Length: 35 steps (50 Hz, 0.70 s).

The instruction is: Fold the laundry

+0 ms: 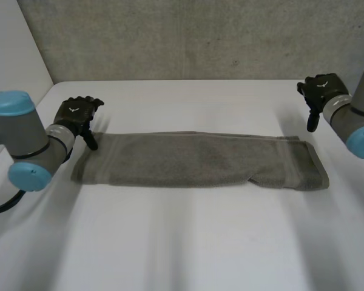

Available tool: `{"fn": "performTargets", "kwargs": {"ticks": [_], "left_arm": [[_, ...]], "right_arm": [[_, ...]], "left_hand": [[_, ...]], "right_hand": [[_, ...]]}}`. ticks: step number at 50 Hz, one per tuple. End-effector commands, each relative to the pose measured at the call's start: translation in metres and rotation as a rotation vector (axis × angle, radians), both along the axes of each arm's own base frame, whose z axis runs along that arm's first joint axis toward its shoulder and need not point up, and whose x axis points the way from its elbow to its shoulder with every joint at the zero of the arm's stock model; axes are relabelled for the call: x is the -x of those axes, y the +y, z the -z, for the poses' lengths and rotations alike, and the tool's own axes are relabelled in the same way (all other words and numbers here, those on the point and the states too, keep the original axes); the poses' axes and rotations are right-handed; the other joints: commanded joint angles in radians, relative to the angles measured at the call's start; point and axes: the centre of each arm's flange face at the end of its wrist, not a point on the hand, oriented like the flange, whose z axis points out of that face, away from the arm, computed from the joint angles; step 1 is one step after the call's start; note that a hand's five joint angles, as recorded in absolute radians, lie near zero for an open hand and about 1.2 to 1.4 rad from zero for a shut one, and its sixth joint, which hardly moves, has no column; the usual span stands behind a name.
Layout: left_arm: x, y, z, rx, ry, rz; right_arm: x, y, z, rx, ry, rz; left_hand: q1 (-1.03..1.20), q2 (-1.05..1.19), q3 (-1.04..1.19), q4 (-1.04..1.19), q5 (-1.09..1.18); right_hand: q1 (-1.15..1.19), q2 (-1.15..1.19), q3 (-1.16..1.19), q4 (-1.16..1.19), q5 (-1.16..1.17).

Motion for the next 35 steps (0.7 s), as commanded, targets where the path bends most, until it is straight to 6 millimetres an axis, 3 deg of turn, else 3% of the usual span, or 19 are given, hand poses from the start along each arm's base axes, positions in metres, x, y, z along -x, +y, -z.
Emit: {"fn": "performTargets", "kwargs": {"ticks": [1,2,4,5,7,10,19,32,35], "left_arm": [[-0.008,0.050,-0.033,-0.009,0.003,0.006],[-0.009,0.060,-0.040,0.003,0.006,0.007],[-0.009,0.070,-0.045,0.018,0.010,0.011],[-0.007,0.081,-0.048,0.029,0.015,0.022],[-0.004,0.091,-0.050,0.042,0.027,0.032],[-0.001,0.105,-0.053,0.075,0.064,0.044],[0.000,0.124,-0.046,0.079,0.154,0.047],[-0.003,0.129,-0.037,0.049,0.167,0.035],[-0.003,0.129,-0.037,0.046,0.170,0.036]], "right_arm": [[0.012,0.054,-0.026,-0.076,-0.004,0.000],[0.012,0.054,-0.026,-0.076,-0.003,0.000],[0.016,0.084,-0.027,-0.122,0.005,-0.002],[0.016,0.084,-0.027,-0.123,0.005,-0.002],[0.018,0.107,-0.019,-0.177,0.011,-0.012],[0.021,0.120,-0.009,-0.220,0.002,-0.032],[0.037,0.127,0.025,-0.303,-0.036,-0.033],[0.039,0.108,0.069,-0.266,-0.023,-0.035],[0.040,0.106,0.076,-0.277,-0.018,-0.029]], "left_hand": [[-0.007,0.003,0.002,0.003,-0.029],[-0.007,0.003,0.002,0.003,-0.029],[-0.010,0.000,-0.001,0.000,-0.032],[-0.010,0.000,-0.001,0.000,-0.032],[-0.010,0.000,-0.001,0.000,-0.032],[-0.007,0.003,0.002,0.003,-0.029],[-0.010,0.000,-0.001,0.000,-0.032],[-0.010,0.000,-0.001,0.000,-0.032],[-0.010,0.000,-0.001,0.000,-0.032]], "right_hand": [[-0.066,-0.075,-0.068,-0.087,-0.063],[-0.066,-0.075,-0.068,-0.087,-0.063],[-0.066,-0.075,-0.068,-0.087,-0.063],[-0.066,-0.075,-0.068,-0.087,-0.063],[-0.066,-0.075,-0.068,-0.087,-0.063],[-0.066,-0.075,-0.068,-0.087,-0.063],[-0.050,-0.058,-0.052,-0.071,-0.046],[0.056,0.047,0.054,0.035,0.059],[0.256,0.247,0.253,0.234,0.259]]}}
